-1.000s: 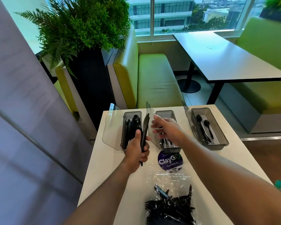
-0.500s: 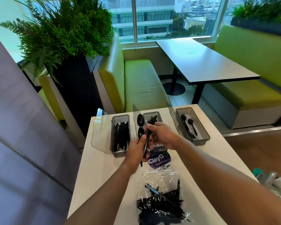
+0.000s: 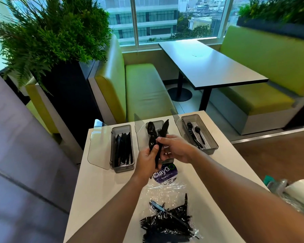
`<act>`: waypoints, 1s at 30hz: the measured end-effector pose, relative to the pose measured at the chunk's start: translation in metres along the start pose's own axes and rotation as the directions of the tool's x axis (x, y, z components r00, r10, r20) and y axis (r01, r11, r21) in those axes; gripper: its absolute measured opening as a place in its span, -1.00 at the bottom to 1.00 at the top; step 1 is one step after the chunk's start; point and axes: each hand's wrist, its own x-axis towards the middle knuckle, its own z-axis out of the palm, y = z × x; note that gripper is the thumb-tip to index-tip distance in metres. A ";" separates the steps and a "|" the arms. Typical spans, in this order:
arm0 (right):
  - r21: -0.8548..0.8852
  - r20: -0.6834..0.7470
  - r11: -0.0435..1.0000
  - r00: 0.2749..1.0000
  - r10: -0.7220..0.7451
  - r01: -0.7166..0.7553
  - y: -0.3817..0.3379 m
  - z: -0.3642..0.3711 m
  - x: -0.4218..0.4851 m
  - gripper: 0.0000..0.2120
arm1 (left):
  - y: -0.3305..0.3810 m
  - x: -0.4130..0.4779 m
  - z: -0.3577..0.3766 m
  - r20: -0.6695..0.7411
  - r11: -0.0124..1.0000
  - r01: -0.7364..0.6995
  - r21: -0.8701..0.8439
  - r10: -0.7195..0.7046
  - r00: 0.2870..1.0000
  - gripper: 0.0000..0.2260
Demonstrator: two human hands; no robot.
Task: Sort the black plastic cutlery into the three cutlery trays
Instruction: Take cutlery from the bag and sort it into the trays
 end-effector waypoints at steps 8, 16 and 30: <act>0.162 -0.228 0.976 0.968 -0.107 0.146 -0.028 -0.018 0.022 -0.80 | -0.014 0.010 -0.007 -0.072 1.000 0.024 0.002 -0.024 0.997 -0.76; 0.161 -0.215 0.975 0.970 -0.117 0.154 -0.035 0.030 0.063 -0.67 | -0.005 0.009 -0.054 -0.242 0.999 0.011 -0.039 -0.021 0.970 -0.66; -0.114 -0.158 0.924 0.924 0.347 -0.366 0.045 0.130 0.151 -0.86 | -0.026 -0.009 -0.139 -0.307 0.916 0.223 -0.333 -0.329 0.893 -0.66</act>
